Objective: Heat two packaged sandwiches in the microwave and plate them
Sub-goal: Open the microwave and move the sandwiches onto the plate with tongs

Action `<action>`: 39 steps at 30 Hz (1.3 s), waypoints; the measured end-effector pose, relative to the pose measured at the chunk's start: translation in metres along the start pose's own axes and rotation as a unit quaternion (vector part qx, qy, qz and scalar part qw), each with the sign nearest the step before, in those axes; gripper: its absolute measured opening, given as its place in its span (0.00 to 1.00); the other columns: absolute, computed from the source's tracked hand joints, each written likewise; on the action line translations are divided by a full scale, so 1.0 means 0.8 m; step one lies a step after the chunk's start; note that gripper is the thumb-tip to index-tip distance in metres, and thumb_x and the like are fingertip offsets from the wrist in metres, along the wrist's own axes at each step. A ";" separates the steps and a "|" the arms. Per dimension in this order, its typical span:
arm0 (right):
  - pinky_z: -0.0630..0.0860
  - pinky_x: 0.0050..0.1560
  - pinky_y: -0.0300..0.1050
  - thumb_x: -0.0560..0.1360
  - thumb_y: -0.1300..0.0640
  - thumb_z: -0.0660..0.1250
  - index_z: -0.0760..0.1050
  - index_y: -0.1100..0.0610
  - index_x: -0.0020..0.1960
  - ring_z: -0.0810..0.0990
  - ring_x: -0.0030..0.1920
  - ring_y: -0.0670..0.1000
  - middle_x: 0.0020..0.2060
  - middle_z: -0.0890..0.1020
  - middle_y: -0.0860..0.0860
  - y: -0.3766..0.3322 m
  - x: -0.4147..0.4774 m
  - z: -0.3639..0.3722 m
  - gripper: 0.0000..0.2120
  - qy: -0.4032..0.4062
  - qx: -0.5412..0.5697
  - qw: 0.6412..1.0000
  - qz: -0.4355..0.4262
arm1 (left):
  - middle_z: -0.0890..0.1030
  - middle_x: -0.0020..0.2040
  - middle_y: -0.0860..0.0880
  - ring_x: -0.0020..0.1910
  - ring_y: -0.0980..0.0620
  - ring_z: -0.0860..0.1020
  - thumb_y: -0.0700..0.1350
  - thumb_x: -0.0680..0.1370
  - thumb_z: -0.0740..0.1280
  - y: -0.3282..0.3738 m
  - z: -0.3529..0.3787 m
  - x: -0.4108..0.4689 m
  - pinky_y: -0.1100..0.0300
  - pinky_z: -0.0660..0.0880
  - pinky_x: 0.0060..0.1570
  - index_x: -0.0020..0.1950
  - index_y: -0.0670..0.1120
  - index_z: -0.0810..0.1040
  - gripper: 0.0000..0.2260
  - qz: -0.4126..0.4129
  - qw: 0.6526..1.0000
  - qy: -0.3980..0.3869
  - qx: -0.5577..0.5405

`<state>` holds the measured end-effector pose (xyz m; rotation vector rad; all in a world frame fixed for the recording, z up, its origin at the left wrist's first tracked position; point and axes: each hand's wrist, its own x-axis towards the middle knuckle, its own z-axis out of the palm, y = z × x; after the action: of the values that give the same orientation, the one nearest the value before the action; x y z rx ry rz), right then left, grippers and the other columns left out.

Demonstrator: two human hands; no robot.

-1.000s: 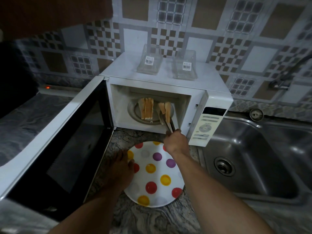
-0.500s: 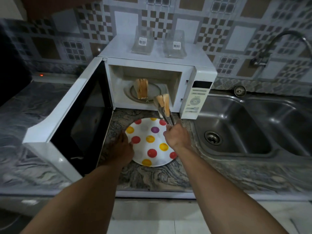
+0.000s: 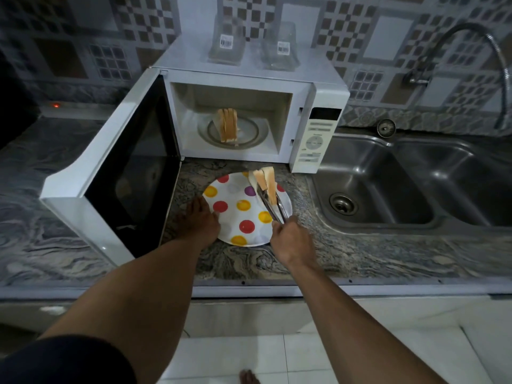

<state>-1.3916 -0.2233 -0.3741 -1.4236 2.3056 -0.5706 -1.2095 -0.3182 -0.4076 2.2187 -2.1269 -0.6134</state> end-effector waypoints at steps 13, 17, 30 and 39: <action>0.77 0.49 0.53 0.82 0.46 0.59 0.68 0.62 0.62 0.81 0.53 0.64 0.53 0.81 0.62 0.010 -0.027 -0.002 0.20 -0.025 -0.004 0.999 0.020 | 0.45 0.81 0.44 0.79 0.43 0.46 0.55 0.84 0.47 -0.004 0.005 0.005 0.43 0.47 0.76 0.80 0.41 0.42 0.30 0.003 1.000 -0.018 -0.002; 0.76 0.46 0.50 0.81 0.44 0.61 0.69 0.62 0.60 0.81 0.52 0.63 0.51 0.81 0.61 0.010 -0.027 -0.013 0.21 -0.032 -0.010 0.999 0.021 | 0.45 0.81 0.44 0.79 0.43 0.46 0.56 0.84 0.48 -0.007 0.004 0.009 0.42 0.47 0.76 0.80 0.41 0.41 0.31 0.007 1.000 -0.029 -0.010; 0.77 0.47 0.51 0.80 0.43 0.61 0.67 0.63 0.62 0.80 0.53 0.63 0.53 0.81 0.62 -0.018 -0.009 -0.046 0.24 0.020 -0.018 0.999 -0.032 | 0.48 0.80 0.43 0.79 0.41 0.49 0.56 0.84 0.48 -0.008 0.007 0.015 0.42 0.51 0.75 0.80 0.42 0.44 0.30 0.013 1.000 -0.012 0.004; 0.74 0.47 0.48 0.81 0.45 0.60 0.70 0.63 0.61 0.80 0.55 0.63 0.55 0.80 0.61 -0.071 0.061 -0.051 0.20 0.023 0.010 0.999 -0.044 | 0.50 0.80 0.45 0.78 0.40 0.52 0.54 0.84 0.49 0.001 0.001 0.044 0.42 0.55 0.74 0.80 0.43 0.46 0.28 0.018 1.000 -0.003 0.009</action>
<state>-1.3903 -0.2846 -0.3148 -1.5230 2.2741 -0.6568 -1.2104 -0.3517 -0.4174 2.1853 -2.1787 -0.6034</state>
